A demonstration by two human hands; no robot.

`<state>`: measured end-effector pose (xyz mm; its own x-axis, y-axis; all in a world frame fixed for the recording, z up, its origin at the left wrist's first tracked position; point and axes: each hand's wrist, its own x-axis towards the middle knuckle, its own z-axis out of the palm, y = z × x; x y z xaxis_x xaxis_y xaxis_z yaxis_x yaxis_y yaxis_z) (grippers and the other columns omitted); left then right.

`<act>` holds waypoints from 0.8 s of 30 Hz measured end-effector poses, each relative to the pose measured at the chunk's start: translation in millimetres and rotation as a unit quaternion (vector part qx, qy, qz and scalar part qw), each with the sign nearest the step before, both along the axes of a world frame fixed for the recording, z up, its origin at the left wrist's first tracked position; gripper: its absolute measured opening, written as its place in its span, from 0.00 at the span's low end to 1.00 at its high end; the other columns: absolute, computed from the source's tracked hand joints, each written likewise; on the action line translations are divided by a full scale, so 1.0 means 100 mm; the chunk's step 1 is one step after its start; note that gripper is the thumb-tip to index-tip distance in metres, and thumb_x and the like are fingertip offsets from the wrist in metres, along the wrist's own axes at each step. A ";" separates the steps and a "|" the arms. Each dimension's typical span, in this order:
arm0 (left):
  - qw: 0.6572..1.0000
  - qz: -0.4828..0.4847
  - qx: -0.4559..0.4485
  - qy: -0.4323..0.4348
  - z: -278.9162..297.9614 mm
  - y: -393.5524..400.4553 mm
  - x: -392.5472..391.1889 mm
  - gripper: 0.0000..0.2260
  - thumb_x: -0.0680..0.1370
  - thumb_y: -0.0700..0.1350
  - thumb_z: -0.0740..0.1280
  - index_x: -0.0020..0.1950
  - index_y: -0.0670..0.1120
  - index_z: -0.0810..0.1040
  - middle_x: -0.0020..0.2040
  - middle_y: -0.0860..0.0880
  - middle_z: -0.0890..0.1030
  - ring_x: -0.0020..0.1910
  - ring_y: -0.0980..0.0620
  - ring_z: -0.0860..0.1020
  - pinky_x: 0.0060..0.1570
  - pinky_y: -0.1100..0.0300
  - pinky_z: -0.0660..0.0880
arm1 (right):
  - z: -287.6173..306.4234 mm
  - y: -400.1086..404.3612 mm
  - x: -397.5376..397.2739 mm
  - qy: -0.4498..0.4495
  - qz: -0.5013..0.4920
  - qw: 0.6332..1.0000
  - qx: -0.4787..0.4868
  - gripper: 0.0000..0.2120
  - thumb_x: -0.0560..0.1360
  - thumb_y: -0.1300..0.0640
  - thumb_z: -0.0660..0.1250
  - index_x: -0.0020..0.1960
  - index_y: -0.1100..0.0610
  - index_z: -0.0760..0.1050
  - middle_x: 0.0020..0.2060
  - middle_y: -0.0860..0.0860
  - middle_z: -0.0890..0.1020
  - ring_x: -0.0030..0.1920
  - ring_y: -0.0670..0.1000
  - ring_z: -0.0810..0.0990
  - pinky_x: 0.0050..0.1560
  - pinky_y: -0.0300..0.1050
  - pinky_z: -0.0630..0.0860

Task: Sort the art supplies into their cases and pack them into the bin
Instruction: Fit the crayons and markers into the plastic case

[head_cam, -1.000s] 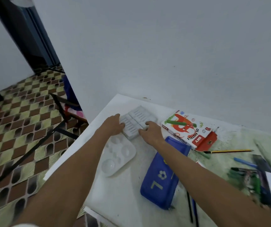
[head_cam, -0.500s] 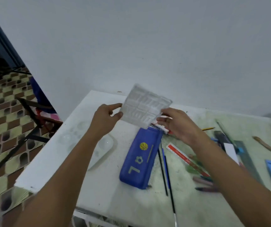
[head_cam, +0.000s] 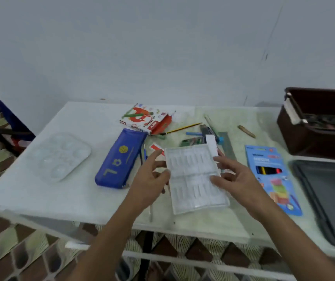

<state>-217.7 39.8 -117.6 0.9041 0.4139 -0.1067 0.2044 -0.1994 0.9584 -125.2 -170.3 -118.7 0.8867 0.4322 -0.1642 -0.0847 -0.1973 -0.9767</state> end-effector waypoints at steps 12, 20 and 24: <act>0.976 -0.015 0.171 0.136 -0.40 -0.51 -0.46 0.17 0.77 0.49 0.68 0.66 0.52 0.76 0.45 0.50 0.81 0.40 0.51 0.80 0.41 0.60 0.77 | -0.39 -0.58 -0.44 -0.078 0.062 0.983 -0.156 0.27 0.69 0.57 0.76 0.66 0.53 0.73 0.43 0.50 0.78 0.31 0.40 0.74 0.36 0.31 0.73; 0.954 -0.076 0.261 0.128 -0.51 -0.35 -0.16 0.09 0.79 0.45 0.61 0.56 0.46 0.78 0.30 0.49 0.73 0.29 0.56 0.70 0.37 0.57 0.74 | -0.38 -0.35 -0.37 -0.150 0.054 0.951 -0.264 0.24 0.71 0.54 0.73 0.64 0.58 0.74 0.44 0.52 0.78 0.42 0.48 0.76 0.43 0.40 0.74; 0.949 -0.083 0.280 0.121 -0.49 -0.28 0.02 0.07 0.80 0.45 0.61 0.53 0.47 0.77 0.33 0.48 0.75 0.34 0.53 0.74 0.44 0.51 0.77 | -0.32 -0.23 -0.29 -0.172 0.052 0.935 -0.306 0.19 0.72 0.52 0.72 0.60 0.58 0.76 0.43 0.53 0.75 0.43 0.50 0.75 0.42 0.43 0.73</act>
